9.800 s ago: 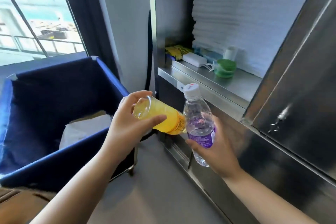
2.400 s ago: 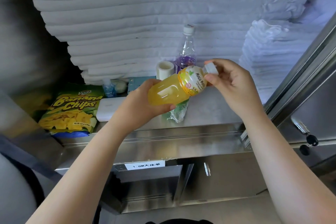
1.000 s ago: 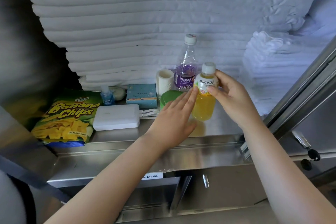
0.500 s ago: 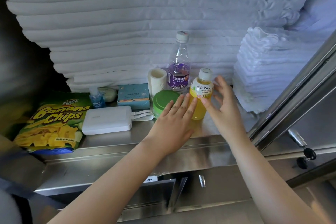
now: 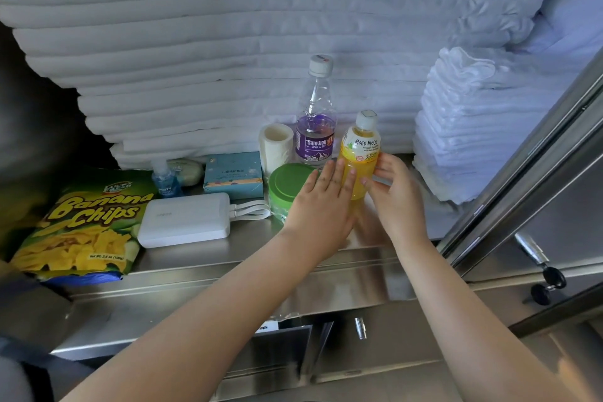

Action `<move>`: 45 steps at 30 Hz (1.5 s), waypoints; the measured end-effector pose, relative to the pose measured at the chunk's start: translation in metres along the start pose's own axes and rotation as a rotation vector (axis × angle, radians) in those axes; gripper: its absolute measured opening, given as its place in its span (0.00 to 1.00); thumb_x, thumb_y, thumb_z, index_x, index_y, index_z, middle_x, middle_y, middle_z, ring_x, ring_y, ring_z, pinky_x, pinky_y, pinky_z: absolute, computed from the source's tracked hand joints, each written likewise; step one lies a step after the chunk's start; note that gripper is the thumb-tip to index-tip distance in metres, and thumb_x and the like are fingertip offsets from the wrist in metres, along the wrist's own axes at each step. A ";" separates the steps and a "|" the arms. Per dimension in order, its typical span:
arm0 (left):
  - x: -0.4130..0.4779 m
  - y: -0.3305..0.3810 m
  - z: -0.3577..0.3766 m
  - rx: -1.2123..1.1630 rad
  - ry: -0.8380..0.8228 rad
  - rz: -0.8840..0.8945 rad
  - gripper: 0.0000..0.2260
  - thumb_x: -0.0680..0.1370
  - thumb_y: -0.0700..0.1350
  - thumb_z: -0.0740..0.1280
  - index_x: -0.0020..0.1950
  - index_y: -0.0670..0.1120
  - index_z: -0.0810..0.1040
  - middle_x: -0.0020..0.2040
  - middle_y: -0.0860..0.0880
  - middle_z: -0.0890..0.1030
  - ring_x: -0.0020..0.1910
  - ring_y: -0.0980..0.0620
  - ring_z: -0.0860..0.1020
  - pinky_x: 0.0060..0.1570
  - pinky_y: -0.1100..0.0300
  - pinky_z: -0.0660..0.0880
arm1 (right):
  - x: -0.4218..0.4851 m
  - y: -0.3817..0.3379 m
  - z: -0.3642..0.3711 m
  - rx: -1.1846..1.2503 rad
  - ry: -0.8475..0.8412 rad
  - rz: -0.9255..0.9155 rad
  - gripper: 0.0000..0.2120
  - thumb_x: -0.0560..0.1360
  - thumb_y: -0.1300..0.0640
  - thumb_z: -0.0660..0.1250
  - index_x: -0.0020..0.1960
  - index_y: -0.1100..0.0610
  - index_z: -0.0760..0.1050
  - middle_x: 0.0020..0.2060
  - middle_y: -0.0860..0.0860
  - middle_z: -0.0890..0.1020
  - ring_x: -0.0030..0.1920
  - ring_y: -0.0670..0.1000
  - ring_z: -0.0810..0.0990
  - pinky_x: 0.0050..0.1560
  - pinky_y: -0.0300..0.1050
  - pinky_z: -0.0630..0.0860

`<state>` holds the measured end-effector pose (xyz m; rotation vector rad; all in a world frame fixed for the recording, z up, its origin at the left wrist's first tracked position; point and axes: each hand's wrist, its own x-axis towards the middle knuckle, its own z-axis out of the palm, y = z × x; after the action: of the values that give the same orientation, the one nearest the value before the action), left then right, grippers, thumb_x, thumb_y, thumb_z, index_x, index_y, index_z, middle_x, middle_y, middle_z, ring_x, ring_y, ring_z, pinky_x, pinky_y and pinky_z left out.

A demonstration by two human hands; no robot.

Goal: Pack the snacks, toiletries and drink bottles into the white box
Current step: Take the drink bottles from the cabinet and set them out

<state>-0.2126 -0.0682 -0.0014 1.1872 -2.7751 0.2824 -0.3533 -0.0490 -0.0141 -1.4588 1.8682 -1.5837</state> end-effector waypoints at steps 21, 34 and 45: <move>0.022 -0.012 0.010 -0.074 0.009 0.055 0.28 0.82 0.56 0.48 0.77 0.41 0.50 0.77 0.43 0.54 0.76 0.46 0.52 0.73 0.53 0.43 | 0.038 0.012 0.021 -0.117 0.041 -0.031 0.17 0.72 0.59 0.72 0.60 0.57 0.75 0.52 0.46 0.82 0.49 0.39 0.79 0.48 0.29 0.73; -0.006 -0.018 0.010 -0.153 0.298 -0.011 0.15 0.76 0.47 0.62 0.59 0.42 0.78 0.58 0.44 0.79 0.60 0.43 0.75 0.61 0.48 0.70 | -0.012 0.038 0.010 -0.662 -0.197 -0.096 0.18 0.79 0.51 0.60 0.67 0.56 0.70 0.64 0.53 0.75 0.67 0.54 0.70 0.63 0.46 0.68; -0.030 0.019 -0.011 -0.107 0.202 -0.037 0.12 0.77 0.45 0.62 0.56 0.43 0.79 0.59 0.44 0.77 0.60 0.43 0.74 0.59 0.50 0.68 | -0.094 0.011 -0.056 -0.765 -0.515 -0.181 0.24 0.81 0.49 0.55 0.75 0.55 0.57 0.76 0.51 0.58 0.76 0.51 0.54 0.73 0.47 0.54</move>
<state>-0.2052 -0.0316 0.0020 1.1171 -2.5578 0.2330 -0.3592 0.0581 -0.0385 -2.1176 2.1266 -0.4184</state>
